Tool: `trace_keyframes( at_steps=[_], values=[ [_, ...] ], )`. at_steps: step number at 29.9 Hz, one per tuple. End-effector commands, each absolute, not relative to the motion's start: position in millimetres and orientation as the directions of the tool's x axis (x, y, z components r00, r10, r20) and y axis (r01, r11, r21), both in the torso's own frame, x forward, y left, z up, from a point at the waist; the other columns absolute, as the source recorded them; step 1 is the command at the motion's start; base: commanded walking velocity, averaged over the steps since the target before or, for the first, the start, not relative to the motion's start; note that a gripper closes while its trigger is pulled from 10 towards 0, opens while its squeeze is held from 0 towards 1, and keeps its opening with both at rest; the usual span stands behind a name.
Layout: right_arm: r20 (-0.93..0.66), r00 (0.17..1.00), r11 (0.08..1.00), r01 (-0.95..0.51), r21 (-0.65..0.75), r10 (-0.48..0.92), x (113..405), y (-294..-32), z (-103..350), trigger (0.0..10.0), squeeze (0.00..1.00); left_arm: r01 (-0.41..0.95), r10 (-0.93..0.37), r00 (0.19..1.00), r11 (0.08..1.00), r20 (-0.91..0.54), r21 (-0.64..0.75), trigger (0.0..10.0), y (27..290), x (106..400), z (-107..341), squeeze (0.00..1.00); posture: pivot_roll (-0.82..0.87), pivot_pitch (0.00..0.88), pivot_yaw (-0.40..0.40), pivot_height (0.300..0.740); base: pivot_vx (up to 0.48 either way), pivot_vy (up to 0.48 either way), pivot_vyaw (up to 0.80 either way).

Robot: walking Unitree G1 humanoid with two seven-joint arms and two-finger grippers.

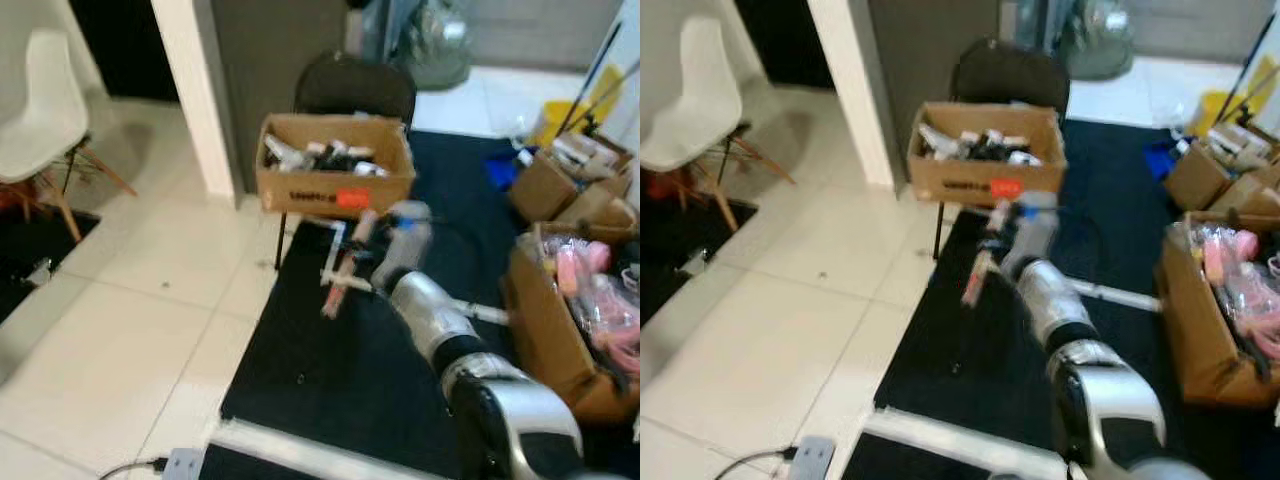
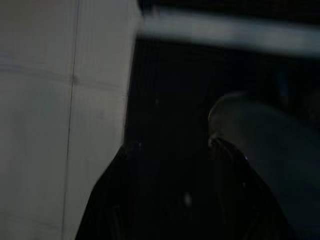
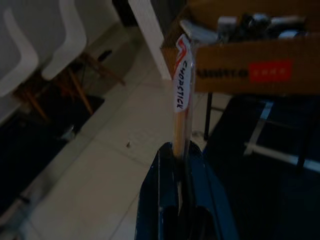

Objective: Picking trash to rubbish bin

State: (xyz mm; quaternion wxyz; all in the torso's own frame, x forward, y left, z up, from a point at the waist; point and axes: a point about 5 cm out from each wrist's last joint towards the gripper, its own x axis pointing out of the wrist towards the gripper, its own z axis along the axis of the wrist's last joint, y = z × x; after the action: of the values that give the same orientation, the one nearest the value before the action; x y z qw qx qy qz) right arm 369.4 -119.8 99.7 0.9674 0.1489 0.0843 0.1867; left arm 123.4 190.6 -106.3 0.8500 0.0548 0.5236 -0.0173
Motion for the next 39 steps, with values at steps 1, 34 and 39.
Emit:
trace_keyframes(
  at_steps=[1,34,39],
  values=[
    [-0.097,0.909,0.873,-0.354,0.335,0.406,369,-110,101,10.0,0.00,0.096,0.038,0.386,0.992,-0.922,0.082,10.0,196,104,-111,0.00,-0.03,0.021,0.041,0.740,0.428,0.000,-0.80],
    [-0.102,0.890,0.866,-0.398,0.302,0.445,369,-98,102,10.0,0.00,0.087,0.037,0.392,0.993,-0.919,0.077,10.0,197,103,-111,0.00,-0.01,0.040,0.041,0.740,0.434,0.000,-0.41],
    [-0.104,0.888,0.866,-0.401,0.298,0.447,368,-95,101,10.0,0.00,0.088,0.040,0.393,0.993,-0.919,0.081,10.0,197,104,-111,0.00,0.00,0.039,0.048,0.740,0.444,0.000,-0.16]
  ],
)
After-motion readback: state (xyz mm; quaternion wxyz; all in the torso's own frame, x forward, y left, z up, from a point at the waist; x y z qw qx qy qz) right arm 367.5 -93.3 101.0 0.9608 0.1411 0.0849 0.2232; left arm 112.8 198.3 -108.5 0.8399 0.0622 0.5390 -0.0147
